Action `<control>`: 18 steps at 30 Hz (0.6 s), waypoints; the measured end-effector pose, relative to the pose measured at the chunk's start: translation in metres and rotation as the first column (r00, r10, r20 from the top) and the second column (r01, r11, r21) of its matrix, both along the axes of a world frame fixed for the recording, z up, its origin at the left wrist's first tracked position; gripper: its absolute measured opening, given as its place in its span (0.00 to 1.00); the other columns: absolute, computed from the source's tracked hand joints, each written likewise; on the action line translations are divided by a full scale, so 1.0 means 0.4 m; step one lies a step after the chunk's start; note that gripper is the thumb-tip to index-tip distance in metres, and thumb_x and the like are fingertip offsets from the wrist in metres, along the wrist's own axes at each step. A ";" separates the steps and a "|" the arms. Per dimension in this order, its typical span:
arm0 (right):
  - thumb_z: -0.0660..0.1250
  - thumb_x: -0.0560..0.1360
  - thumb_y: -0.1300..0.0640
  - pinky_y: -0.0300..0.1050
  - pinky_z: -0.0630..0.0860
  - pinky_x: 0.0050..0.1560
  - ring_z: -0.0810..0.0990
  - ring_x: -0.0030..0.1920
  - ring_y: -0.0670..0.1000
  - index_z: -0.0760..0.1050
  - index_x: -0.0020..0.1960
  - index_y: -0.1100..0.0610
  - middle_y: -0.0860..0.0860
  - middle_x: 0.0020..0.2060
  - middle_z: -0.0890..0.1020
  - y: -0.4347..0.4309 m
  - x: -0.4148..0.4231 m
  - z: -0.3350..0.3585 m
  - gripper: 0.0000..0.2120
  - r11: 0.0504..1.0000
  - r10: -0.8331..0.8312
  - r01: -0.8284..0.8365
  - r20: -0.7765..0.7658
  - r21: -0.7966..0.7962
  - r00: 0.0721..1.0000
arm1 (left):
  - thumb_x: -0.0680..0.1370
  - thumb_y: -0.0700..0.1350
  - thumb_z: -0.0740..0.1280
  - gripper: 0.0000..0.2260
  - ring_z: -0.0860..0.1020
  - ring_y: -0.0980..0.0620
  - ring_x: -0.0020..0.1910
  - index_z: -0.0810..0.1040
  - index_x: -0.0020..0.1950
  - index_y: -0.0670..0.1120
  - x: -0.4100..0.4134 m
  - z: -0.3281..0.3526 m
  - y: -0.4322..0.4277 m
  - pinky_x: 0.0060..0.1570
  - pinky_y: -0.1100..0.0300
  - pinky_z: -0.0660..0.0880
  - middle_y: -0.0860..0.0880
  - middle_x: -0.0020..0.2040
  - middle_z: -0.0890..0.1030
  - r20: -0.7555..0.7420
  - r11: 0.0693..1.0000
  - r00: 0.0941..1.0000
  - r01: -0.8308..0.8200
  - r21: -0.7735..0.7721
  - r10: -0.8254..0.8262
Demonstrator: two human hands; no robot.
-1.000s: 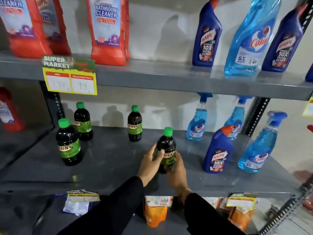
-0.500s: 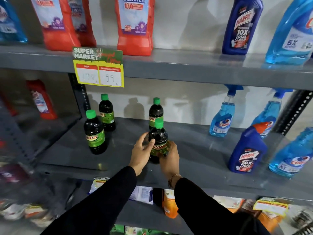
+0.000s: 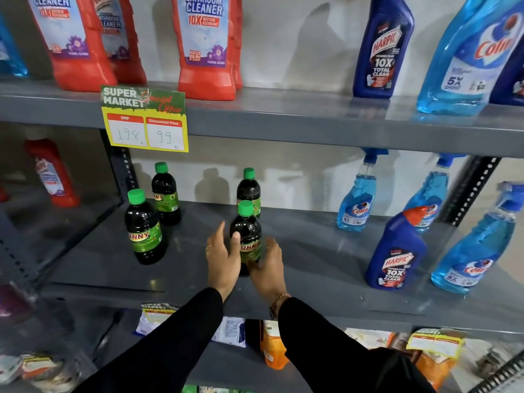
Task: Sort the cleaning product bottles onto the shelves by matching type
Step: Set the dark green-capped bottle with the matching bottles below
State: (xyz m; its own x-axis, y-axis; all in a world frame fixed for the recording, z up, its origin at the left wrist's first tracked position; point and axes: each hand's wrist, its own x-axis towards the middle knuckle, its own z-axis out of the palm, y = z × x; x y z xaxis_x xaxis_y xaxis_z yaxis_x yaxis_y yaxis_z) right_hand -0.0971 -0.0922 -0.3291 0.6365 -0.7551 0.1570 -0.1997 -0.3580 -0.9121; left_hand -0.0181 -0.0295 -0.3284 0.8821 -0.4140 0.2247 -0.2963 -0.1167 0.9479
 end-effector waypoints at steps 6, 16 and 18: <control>0.63 0.74 0.62 0.41 0.73 0.49 0.75 0.45 0.48 0.67 0.54 0.53 0.47 0.46 0.72 -0.038 -0.172 0.254 0.11 0.837 0.104 0.179 0.471 -0.518 0.876 | 0.79 0.53 0.54 0.13 0.72 0.50 0.55 0.68 0.55 0.45 -0.174 0.249 -0.047 0.55 0.61 0.71 0.46 0.52 0.68 0.577 0.893 0.790 0.085 -0.443 0.210; 0.65 0.70 0.64 0.46 0.64 0.62 0.70 0.62 0.61 0.68 0.60 0.66 0.65 0.60 0.73 -0.350 -0.435 0.827 0.20 0.668 -0.237 0.595 0.631 -0.447 0.739 | 0.76 0.44 0.61 0.14 0.75 0.53 0.50 0.72 0.61 0.42 -0.379 0.863 -0.342 0.56 0.64 0.69 0.45 0.57 0.78 0.607 0.877 0.779 0.392 -0.278 -0.156; 0.68 0.69 0.62 0.46 0.69 0.56 0.74 0.59 0.62 0.69 0.59 0.66 0.63 0.58 0.76 -0.406 -0.440 0.857 0.20 0.859 -0.258 0.402 0.409 -0.318 0.875 | 0.75 0.48 0.62 0.22 0.75 0.48 0.59 0.66 0.68 0.44 -0.385 0.896 -0.419 0.65 0.54 0.69 0.44 0.63 0.76 0.490 0.887 0.795 0.453 -0.086 -0.358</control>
State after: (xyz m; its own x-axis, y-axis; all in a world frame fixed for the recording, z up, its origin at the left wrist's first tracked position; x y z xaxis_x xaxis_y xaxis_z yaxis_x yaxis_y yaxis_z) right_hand -0.2729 -0.2545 0.0136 0.2114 -0.7434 0.6345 -0.0734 -0.6594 -0.7482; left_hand -0.1721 -0.1972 0.0301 0.4228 -0.6182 0.6626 -0.6707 0.2782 0.6875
